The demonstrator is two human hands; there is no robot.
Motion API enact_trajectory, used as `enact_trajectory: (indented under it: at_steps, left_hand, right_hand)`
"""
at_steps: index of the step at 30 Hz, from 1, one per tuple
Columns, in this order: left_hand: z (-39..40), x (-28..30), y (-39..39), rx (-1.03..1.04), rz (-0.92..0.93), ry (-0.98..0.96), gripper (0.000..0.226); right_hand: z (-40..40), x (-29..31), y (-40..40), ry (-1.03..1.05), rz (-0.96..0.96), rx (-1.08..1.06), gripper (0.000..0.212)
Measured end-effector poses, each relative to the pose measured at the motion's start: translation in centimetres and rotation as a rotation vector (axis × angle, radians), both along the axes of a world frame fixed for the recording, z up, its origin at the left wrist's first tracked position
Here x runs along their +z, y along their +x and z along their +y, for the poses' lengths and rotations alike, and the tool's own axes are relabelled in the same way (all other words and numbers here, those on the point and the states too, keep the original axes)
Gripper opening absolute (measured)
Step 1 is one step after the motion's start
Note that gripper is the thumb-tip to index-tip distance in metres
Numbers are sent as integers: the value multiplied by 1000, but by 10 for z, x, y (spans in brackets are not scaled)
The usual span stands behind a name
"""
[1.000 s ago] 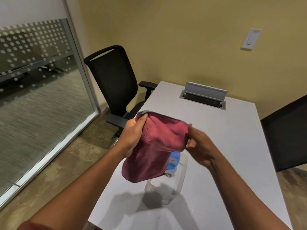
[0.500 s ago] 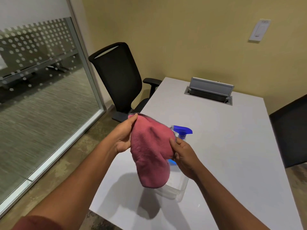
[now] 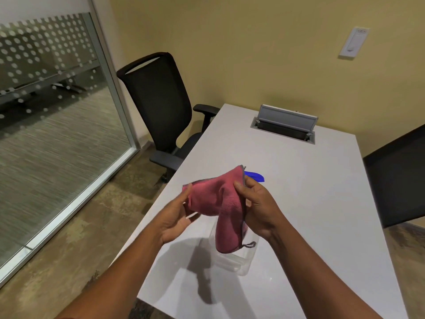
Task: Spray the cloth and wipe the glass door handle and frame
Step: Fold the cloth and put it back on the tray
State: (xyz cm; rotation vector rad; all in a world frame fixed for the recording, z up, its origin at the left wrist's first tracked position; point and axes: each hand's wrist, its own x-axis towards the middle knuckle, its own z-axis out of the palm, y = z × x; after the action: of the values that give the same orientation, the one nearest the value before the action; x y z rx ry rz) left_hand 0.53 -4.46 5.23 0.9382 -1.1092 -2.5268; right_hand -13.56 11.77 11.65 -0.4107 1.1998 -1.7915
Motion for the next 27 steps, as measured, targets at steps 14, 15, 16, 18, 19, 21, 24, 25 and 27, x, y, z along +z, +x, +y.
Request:
enact_trajectory:
  at_steps: [14, 15, 16, 18, 19, 21, 24, 25, 27]
  left_hand:
    - [18, -27, -10, -49, -17, -279, 30]
    - [13, -27, -10, -14, -33, -329, 29]
    - [7, -26, -9, 22, -52, -381, 27]
    - [-5, -26, -6, 107, -102, -502, 24]
    - [-12, -25, -6, 150, -135, -584, 25]
    - [-21, -21, -5, 191, -208, -788, 17]
    - [-23, -10, -5, 168, -202, -1069, 11]
    - [-23, -8, -5, 172, -176, -1111, 11]
    - [-19, -3, -4, 185, -119, -1116, 6]
  right_hand:
    - [10, -1, -15, 1, -77, -68, 26]
    - [12, -2, -16, 62, -7, -60, 27]
    - [15, -3, -18, 138, 77, -51, 28]
    - [20, -7, -22, 280, 220, -43, 28]
    - [22, -9, -23, 344, 272, -56, 29]
    - [27, -15, -27, 446, 342, -91, 34]
    - [28, -25, -27, 534, 400, -140, 66]
    - [27, -28, -26, 550, 448, -145, 72]
    - [28, -30, -24, 571, 609, -115, 63]
